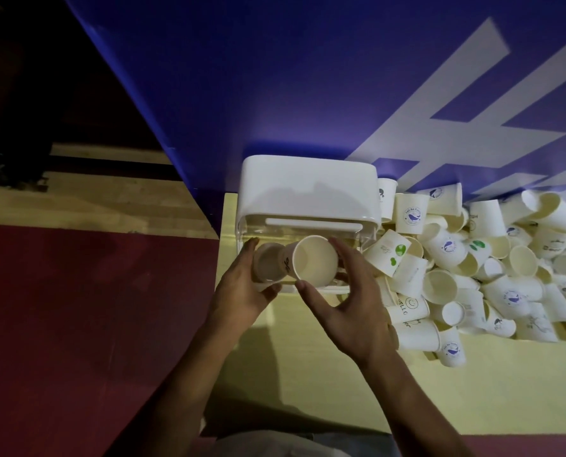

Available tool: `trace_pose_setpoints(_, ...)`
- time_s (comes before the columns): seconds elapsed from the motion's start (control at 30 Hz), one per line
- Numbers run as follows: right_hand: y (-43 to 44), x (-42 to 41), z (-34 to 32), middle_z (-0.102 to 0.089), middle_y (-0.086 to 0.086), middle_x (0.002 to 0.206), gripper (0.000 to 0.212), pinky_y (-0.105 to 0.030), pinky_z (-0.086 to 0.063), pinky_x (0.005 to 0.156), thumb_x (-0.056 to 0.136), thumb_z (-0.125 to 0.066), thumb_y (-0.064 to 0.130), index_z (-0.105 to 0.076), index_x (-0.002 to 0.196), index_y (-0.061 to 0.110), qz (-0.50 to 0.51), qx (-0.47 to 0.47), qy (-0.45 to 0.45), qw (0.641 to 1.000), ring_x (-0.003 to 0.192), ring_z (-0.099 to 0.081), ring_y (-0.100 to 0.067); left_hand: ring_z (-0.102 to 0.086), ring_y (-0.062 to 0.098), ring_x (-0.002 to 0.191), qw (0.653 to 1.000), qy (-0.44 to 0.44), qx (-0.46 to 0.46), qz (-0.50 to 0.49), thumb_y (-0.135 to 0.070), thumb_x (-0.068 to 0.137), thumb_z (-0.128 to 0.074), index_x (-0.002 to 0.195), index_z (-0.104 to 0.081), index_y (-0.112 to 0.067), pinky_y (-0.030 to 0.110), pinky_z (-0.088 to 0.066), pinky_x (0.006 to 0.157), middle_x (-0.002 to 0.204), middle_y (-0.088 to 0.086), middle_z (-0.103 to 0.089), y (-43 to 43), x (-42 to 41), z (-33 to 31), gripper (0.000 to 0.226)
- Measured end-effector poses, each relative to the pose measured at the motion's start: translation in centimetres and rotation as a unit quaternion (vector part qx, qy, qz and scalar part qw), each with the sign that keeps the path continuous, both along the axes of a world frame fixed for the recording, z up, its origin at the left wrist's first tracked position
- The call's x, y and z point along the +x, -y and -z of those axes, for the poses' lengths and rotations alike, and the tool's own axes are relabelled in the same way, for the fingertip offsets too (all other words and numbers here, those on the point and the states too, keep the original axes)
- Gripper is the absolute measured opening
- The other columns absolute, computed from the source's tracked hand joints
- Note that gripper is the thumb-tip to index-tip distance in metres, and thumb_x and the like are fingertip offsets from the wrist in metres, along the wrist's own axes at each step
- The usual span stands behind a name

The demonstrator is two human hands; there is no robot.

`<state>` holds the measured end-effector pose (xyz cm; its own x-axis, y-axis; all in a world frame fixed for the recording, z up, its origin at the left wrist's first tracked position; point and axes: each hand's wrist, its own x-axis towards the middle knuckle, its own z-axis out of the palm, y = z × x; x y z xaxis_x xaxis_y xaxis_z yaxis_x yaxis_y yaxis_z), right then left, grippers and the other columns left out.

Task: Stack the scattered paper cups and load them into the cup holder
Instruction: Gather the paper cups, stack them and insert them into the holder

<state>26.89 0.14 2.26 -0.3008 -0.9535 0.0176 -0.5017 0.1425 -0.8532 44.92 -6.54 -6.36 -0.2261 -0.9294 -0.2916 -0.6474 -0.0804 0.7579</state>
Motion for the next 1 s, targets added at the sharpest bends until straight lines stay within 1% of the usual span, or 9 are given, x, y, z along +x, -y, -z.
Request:
trace_pose_setpoints(0.1, 1.0, 1.0, 0.9, -0.057, 0.007, 0.137, 0.075, -0.034, -0.054, 0.095, 0.083, -0.08, 0.047, -0.049, 0.144, 0.018, -0.04, -0.002, -0.022, 0.999, 0.125, -0.057, -0.01, -0.057, 0.013, 0.13, 0.998, -0.042, 0.013, -0.048, -0.026, 0.086, -0.076, 0.154, -0.036, -0.034, 0.035, -0.051, 0.102, 0.144, -0.007, -0.058, -0.7, 1.4, 0.2, 0.079)
trace_pose_setpoints(0.2, 1.7, 1.7, 2.0, -0.056, 0.008, 0.138, 0.077, -0.03, -0.053, 0.096, 0.083, -0.081, 0.048, -0.048, 0.146, 0.02, -0.062, 0.011, -0.036, 0.997, 0.125, -0.056, -0.007, -0.058, 0.004, 0.127, 0.98, -0.135, 0.06, -0.13, -0.053, 0.094, -0.056, 0.145, -0.049, -0.038, 0.033, -0.048, 0.105, 0.138, -0.016, -0.062, -0.9, 1.6, -0.7, 0.054)
trace_pose_setpoints(0.23, 1.9, 1.8, 2.4, -0.056, 0.008, 0.138, 0.077, -0.028, -0.052, 0.097, 0.083, -0.081, 0.048, -0.048, 0.147, 0.02, -0.066, 0.014, -0.042, 0.997, 0.125, -0.055, -0.007, -0.058, 0.003, 0.126, 0.973, -0.16, 0.068, -0.149, -0.052, 0.1, -0.051, 0.142, -0.054, -0.039, 0.031, -0.048, 0.105, 0.136, -0.017, -0.064, -0.9, 1.4, -1.1, 0.045)
trace_pose_setpoints(0.33, 2.5, 2.2, 3.5, -0.056, 0.006, 0.138, 0.077, -0.023, -0.049, 0.099, 0.084, -0.08, 0.049, -0.048, 0.147, 0.018, -0.087, 0.022, -0.07, 0.994, 0.124, -0.055, -0.01, -0.06, -0.005, 0.12, 0.963, -0.201, 0.066, -0.167, -0.043, 0.107, -0.044, 0.134, -0.061, -0.038, 0.017, -0.047, 0.097, 0.126, -0.022, -0.067, -0.6, 1.0, -2.2, 0.033)
trace_pose_setpoints(0.4, 3.0, 2.4, 4.4, -0.057, 0.004, 0.138, 0.077, -0.022, -0.046, 0.099, 0.085, -0.077, 0.051, -0.048, 0.147, 0.017, -0.097, 0.034, -0.087, 0.991, 0.124, -0.055, -0.012, -0.058, -0.012, 0.116, 0.966, -0.2, 0.053, -0.154, -0.042, 0.107, -0.043, 0.132, -0.063, -0.037, 0.007, -0.044, 0.091, 0.12, -0.031, -0.065, -0.5, 0.6, -2.1, 0.032)
trace_pose_setpoints(0.47, 3.3, 2.4, 5.3, -0.057, 0.003, 0.139, 0.079, -0.024, -0.045, 0.1, 0.084, -0.076, 0.054, -0.048, 0.148, 0.016, -0.105, 0.048, -0.105, 0.988, 0.125, -0.054, -0.013, -0.059, -0.013, 0.115, 0.973, -0.179, 0.042, -0.143, -0.041, 0.107, -0.044, 0.134, -0.064, -0.033, 0.005, -0.044, 0.088, 0.117, -0.034, -0.064, -0.3, 0.2, -1.5, 0.034)
trace_pose_setpoints(0.63, 3.5, 2.3, 6.9, -0.053, 0.002, 0.147, 0.082, -0.029, -0.045, 0.105, 0.085, -0.075, 0.057, -0.045, 0.151, 0.018, -0.111, 0.077, -0.12, 0.984, 0.132, -0.05, -0.015, -0.066, 0.001, 0.111, 0.981, -0.136, 0.044, -0.134, -0.043, 0.104, -0.046, 0.131, -0.061, -0.042, 0.03, -0.056, 0.093, 0.124, -0.016, -0.07, -0.1, -0.2, 0.7, 0.03)
trace_pose_setpoints(0.77, 3.5, 2.2, 7.4, -0.049, 0.003, 0.152, 0.08, -0.033, -0.045, 0.109, 0.091, -0.07, 0.056, -0.039, 0.156, 0.02, -0.122, 0.092, -0.098, 0.983, 0.139, -0.045, -0.013, -0.064, -0.007, 0.106, 0.99, -0.088, 0.018, -0.108, -0.031, 0.108, -0.047, 0.139, -0.062, -0.031, 0.006, -0.045, 0.086, 0.128, -0.013, -0.07, -0.1, -0.1, 0.7, 0.034)
trace_pose_setpoints(1.0, 3.6, 2.1, 7.8, -0.044, 0.008, 0.157, 0.078, -0.026, -0.037, 0.115, 0.094, -0.067, 0.054, -0.035, 0.158, 0.023, -0.141, 0.106, -0.077, 0.981, 0.144, -0.039, -0.009, -0.065, 0.0, 0.112, 0.993, -0.072, 0.021, -0.088, -0.031, 0.107, -0.049, 0.143, -0.057, -0.033, 0.008, -0.046, 0.088, 0.128, -0.013, -0.069, -0.2, 0.3, 1.0, 0.037)
